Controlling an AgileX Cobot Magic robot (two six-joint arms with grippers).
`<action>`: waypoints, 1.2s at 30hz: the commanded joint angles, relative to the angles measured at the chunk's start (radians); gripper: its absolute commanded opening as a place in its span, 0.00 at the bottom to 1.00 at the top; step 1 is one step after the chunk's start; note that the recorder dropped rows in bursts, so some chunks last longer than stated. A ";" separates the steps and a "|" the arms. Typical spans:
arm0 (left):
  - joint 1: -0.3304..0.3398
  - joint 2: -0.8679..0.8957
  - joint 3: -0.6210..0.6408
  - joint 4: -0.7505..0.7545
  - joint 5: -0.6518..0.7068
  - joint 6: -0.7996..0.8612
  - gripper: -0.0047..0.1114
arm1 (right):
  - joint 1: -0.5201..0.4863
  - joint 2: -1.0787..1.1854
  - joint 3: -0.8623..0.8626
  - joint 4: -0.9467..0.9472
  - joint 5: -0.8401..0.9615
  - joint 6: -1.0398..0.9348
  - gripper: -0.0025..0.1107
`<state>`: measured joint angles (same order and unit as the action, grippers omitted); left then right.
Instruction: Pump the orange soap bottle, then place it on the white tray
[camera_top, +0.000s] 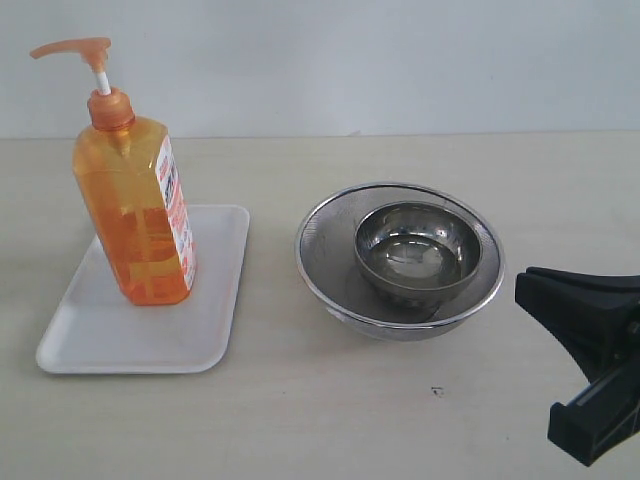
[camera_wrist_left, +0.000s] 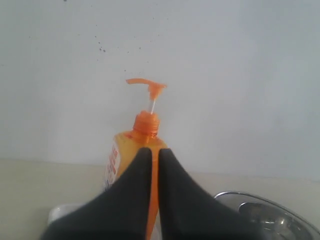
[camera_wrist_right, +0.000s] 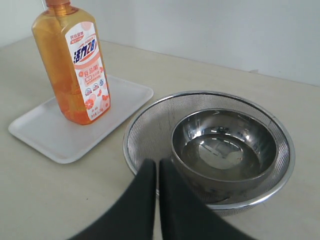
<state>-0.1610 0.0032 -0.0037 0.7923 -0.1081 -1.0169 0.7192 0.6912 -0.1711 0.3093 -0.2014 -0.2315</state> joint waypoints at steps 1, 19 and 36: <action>0.000 -0.003 0.004 -0.264 0.108 0.264 0.08 | -0.001 -0.006 0.003 -0.001 -0.001 -0.007 0.02; 0.000 -0.003 0.004 -0.949 0.369 1.145 0.08 | -0.001 -0.006 0.003 -0.001 -0.001 -0.007 0.02; 0.031 -0.003 0.004 -0.899 0.460 1.145 0.08 | -0.001 -0.006 0.003 -0.001 -0.003 -0.005 0.02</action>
<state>-0.1538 0.0032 -0.0037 -0.1119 0.3492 0.1228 0.7192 0.6912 -0.1711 0.3093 -0.2014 -0.2315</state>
